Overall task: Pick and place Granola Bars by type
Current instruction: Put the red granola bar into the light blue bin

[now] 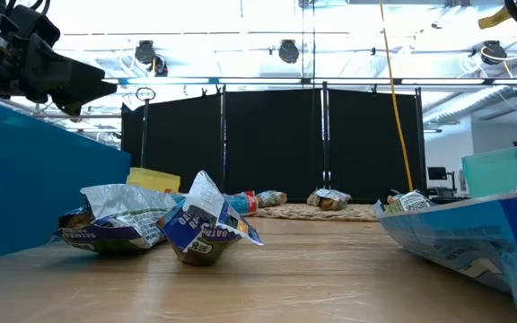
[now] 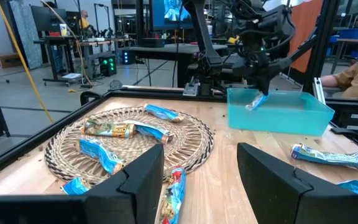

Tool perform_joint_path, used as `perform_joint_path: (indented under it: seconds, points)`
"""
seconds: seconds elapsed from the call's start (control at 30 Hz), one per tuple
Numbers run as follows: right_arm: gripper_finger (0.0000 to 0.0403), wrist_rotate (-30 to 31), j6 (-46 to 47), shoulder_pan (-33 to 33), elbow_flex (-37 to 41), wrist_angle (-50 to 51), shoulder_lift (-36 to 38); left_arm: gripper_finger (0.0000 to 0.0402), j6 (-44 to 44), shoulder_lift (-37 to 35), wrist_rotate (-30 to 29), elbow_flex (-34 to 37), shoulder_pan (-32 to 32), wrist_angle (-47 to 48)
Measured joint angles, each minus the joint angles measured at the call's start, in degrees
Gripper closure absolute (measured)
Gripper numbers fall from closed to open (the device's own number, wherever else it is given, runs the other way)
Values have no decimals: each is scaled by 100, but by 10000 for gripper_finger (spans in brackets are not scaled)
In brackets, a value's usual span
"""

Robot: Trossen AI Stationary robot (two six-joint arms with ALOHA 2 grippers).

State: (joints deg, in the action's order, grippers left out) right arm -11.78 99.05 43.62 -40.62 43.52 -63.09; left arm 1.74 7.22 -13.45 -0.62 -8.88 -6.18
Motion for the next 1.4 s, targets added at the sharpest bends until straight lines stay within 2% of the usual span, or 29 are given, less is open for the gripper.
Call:
perform_joint_path:
  seconds: [0.27,0.83,1.13,1.4]
  points:
    - [403,893,-776,0,2,1,-247,192,1,0,-1,0,2,1]
    - [403,960,-828,0,7,911,-409,192,-1,0,-1,0,2,1]
    - [403,1465,-1064,-2,7,899,-409,192,-1,0,0,0,2,-2]
    - [403,1470,-1132,-2,148,901,-409,192,-1,0,0,0,2,-2]
